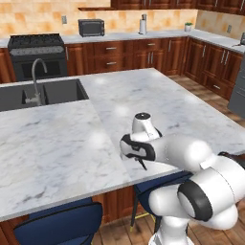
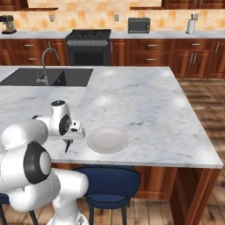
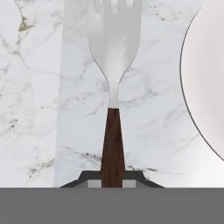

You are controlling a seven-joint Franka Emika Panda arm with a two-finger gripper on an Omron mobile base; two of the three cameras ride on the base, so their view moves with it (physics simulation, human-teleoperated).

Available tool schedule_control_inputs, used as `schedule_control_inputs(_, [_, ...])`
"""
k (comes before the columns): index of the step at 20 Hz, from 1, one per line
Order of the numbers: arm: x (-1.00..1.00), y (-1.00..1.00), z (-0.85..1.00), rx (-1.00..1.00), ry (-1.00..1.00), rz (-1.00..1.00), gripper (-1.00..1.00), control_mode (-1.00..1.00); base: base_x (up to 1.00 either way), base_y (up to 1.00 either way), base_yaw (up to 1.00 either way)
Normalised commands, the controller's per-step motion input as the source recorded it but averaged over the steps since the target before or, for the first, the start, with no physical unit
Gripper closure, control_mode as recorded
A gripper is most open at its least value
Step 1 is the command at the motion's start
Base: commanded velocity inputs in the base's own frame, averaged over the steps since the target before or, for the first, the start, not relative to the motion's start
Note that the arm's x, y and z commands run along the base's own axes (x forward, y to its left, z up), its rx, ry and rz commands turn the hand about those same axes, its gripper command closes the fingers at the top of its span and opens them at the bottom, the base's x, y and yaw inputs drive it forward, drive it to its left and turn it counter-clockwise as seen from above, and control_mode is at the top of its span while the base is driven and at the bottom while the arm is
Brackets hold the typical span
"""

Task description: Take the fork and place it on the left side of the plate. Then take the spoon and place it on the right side of the plate. Make sure they're directly next to the plate.

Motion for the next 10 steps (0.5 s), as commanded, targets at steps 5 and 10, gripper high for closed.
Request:
schedule_control_inputs(5, [0.14, 0.00, -0.30, 0.00, 0.00, 0.00, 1.00, -1.00, 0.00, 0.00, 0.00])
schedule_control_inputs(10, [0.22, 0.00, -0.29, 0.00, 0.00, 0.00, 1.00, -1.00, 0.00, 0.00, 0.00])
